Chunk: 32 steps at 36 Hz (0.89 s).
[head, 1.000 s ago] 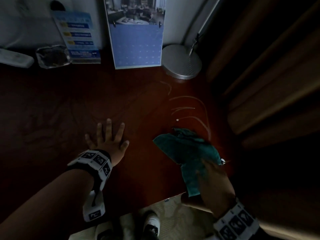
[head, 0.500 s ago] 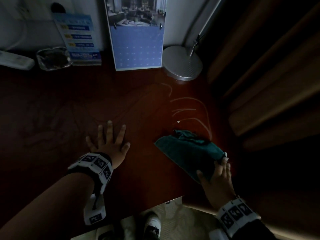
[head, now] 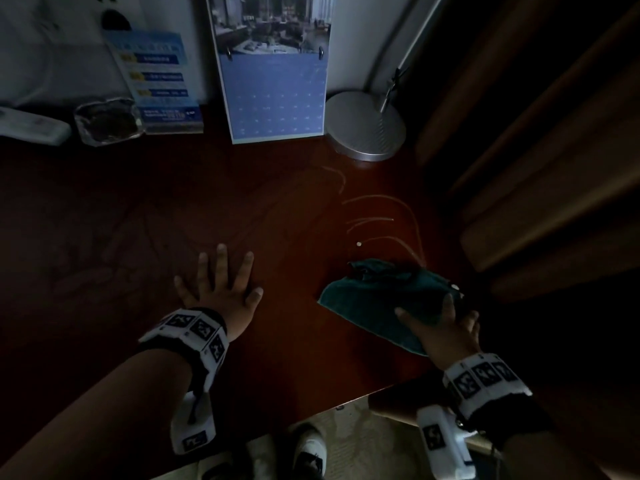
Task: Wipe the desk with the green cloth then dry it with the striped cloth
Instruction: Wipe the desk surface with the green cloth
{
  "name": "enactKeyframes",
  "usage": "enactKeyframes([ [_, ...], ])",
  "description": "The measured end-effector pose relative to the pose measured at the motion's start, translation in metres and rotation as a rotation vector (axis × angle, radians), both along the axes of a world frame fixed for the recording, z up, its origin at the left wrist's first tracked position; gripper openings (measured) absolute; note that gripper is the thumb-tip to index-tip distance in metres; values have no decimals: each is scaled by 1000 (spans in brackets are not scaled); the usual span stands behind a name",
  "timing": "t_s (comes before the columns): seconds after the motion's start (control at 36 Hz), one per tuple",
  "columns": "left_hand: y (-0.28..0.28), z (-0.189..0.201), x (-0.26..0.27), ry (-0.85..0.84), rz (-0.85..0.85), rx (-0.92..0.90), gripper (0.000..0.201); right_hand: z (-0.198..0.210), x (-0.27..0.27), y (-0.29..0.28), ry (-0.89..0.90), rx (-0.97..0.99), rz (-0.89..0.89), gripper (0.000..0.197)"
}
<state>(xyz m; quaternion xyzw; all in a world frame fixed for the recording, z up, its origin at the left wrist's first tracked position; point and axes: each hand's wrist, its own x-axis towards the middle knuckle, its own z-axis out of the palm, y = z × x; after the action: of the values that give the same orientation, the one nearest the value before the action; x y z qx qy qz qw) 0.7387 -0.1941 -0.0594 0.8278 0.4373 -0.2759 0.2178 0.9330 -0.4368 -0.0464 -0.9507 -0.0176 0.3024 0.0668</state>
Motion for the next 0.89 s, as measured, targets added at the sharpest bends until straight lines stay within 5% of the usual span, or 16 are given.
enactKeyframes([
  [0.17, 1, -2, 0, 2, -6, 1, 63, -2, -7, 23, 20, -95, -20, 140],
  [0.33, 2, -3, 0, -6, -3, -8, 62, 0, 1, 41, 26, -206, 145, 150],
  [0.89, 1, -6, 1, 15, -4, 21, 64, 4, 46, 85, 2, -227, 385, 143],
])
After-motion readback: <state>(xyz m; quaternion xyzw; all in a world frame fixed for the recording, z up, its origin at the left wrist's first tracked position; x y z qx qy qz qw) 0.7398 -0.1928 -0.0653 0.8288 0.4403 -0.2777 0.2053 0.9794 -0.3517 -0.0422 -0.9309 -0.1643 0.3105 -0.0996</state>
